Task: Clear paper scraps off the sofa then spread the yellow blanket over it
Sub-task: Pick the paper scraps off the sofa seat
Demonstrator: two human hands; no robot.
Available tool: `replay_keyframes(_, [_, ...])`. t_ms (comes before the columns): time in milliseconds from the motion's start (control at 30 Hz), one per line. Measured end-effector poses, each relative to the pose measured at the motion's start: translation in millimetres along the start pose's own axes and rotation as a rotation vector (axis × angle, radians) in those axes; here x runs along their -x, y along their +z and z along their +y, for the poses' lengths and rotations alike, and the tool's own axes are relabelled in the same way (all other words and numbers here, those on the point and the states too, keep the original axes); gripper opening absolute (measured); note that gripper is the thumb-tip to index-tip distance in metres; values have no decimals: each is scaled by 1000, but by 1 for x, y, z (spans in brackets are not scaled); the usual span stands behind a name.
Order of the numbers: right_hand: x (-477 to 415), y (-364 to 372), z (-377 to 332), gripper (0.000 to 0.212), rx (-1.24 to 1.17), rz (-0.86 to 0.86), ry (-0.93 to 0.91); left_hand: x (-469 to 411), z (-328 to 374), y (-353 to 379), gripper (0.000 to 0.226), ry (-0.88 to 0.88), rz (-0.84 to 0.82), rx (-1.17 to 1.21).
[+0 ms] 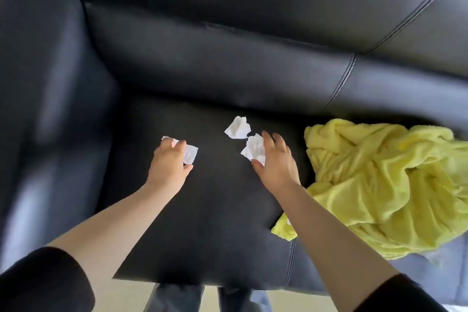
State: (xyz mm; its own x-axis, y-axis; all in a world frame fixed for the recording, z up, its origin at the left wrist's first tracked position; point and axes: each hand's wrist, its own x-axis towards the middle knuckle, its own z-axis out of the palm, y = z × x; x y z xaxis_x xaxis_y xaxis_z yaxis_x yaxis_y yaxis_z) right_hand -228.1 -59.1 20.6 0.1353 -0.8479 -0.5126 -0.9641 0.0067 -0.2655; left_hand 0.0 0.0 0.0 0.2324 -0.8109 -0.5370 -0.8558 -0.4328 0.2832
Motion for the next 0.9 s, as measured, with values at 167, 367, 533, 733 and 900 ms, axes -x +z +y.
replay_keyframes(167, [-11,14,-2,69,80,-29,35,-7,-2,10,38,-27,70,17])
replay_keyframes(367, [-17,18,-2,18,69,-9,36,-22,-2,7,15,62,82,-49])
replay_keyframes(533, [15,11,15,15,-46,74,86,-27,25,5,12,260,98,120])
replay_keyframes(733, [74,9,60,7,-18,186,307,-44,87,4,16,415,1,121])
replay_keyframes(900, [100,23,85,14,-34,113,373,-58,118,21,21,367,-47,-119])
